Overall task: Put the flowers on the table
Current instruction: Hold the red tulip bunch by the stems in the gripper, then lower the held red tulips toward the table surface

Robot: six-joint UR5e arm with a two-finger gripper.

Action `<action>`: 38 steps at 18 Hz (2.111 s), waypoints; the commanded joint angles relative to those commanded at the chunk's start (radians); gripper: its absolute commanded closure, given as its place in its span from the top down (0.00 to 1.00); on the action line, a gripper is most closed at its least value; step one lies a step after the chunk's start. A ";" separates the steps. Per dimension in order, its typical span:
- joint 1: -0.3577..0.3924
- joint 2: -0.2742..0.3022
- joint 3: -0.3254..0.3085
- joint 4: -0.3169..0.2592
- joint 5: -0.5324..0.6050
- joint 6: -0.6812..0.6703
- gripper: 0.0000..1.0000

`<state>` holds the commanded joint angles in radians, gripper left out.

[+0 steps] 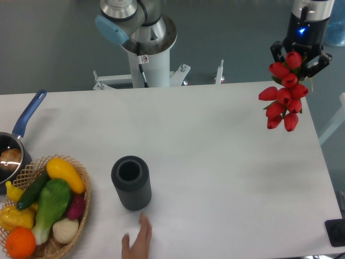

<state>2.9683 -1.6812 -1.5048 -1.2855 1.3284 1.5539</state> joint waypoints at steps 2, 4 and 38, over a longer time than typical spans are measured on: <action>0.002 0.000 -0.006 0.000 0.000 0.000 0.26; 0.002 0.000 -0.002 -0.002 0.002 0.000 0.26; -0.147 -0.150 -0.035 0.009 -0.123 -0.454 0.31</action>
<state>2.8210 -1.8315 -1.5401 -1.2763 1.2056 1.0999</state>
